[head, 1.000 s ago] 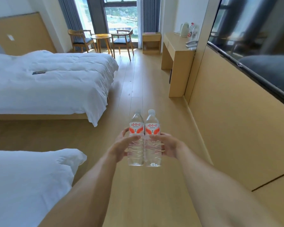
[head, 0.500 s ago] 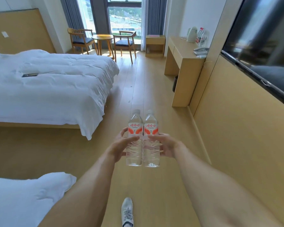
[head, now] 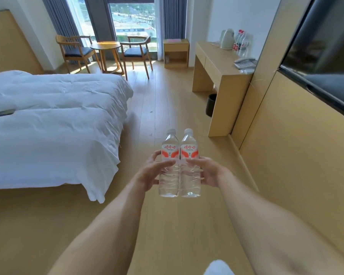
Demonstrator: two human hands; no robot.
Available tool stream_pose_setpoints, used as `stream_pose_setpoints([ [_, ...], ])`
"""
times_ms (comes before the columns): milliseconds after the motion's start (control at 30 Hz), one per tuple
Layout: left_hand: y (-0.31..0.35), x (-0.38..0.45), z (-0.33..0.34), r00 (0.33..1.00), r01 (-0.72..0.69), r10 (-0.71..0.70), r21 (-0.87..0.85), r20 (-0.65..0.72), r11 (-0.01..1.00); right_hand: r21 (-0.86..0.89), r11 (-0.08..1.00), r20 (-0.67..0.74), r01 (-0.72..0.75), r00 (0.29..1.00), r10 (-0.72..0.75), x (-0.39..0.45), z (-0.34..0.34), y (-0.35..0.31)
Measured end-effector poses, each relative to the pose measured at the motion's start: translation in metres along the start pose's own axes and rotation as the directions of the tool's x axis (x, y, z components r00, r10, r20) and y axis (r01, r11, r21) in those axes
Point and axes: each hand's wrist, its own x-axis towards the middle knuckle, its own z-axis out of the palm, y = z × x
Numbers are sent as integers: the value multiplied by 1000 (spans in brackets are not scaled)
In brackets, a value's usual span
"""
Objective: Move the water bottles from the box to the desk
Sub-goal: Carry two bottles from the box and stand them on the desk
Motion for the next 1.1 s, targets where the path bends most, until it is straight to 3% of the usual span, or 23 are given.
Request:
stream_pose_setpoints([
  [367,65,175,-14,1000,26,-25,36,-12,999,2,1000,7,8,1000,-8,159,-39,-88],
  [700,156,355,-3,997,18,-20,-34,-69,999,-46,999,44,7,999,-5,309,-104,-223],
  [1100,228,532,-31,999,11,-12,-30,-40,999,-53,999,27,13,1000,-12,465,-131,-326],
])
